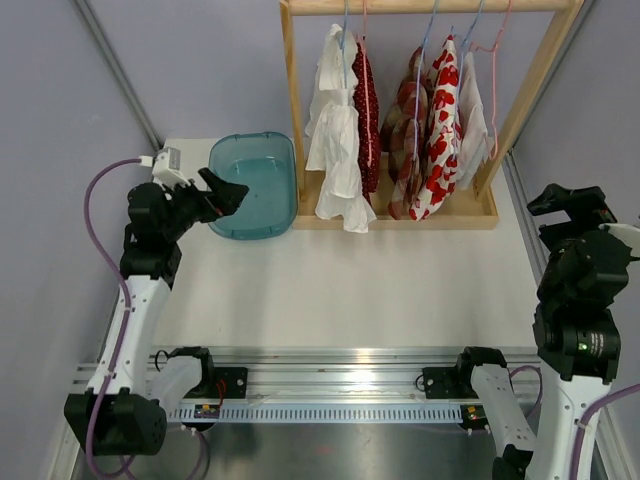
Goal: Remove the skirt from the hanger
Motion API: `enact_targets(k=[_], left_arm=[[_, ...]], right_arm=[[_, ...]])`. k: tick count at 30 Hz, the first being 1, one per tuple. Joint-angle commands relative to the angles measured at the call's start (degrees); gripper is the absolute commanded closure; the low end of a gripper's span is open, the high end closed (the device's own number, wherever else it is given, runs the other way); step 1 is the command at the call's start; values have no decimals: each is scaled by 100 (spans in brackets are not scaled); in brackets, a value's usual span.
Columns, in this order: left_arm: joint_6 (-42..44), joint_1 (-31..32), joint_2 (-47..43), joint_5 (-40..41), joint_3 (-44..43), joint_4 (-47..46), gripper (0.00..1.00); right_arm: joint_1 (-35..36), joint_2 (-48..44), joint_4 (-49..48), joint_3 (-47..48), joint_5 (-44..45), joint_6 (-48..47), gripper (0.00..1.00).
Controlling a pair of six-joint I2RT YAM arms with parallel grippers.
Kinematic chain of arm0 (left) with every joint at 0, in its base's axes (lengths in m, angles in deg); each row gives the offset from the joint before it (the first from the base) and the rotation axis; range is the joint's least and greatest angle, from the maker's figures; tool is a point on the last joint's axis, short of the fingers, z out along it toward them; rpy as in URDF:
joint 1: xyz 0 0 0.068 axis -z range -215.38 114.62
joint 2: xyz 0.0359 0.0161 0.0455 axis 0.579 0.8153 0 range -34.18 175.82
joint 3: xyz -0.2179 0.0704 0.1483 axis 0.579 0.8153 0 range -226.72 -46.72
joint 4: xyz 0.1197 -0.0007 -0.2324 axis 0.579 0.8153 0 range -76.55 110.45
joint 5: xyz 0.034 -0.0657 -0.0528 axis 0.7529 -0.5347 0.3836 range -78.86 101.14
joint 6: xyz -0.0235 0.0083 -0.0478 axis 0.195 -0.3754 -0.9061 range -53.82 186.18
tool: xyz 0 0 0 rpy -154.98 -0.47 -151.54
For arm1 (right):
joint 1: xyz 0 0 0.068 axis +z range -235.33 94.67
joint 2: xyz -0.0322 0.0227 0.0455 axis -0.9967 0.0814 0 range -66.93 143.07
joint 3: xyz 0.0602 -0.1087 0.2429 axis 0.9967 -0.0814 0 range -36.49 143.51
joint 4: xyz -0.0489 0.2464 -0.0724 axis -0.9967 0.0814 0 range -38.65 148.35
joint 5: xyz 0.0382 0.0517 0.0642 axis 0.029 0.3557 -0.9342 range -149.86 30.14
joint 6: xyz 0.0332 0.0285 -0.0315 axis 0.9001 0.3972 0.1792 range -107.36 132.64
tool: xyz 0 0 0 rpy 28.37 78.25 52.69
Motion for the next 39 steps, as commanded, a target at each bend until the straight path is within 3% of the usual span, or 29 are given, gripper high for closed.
enact_targets(k=[1,5,9,15,20,39], left_arm=[[-137,25,206,-626,-159,770,1],[478,16,-119,234,-176,1420,1],[980,16,-269,1051,-185,1826,1],[1077,25,-621,1221,176,1598,1],[1086,16,-577,1273,114,1686,1],[936,16,-665,1027,246,1563,1]], right_arm=[[3,15,-550,485,-486,-823,1],[11,303,-1142,1108,-865,-1415,1],[3,1181,-1231,2310,-1251,-1732,1],[3,2921,-827,4102,-1665,-1829,1],[3,4082,-431,4949,-2137,-1697,0],[11,5358,-326,4432,-3238,-1398,12]])
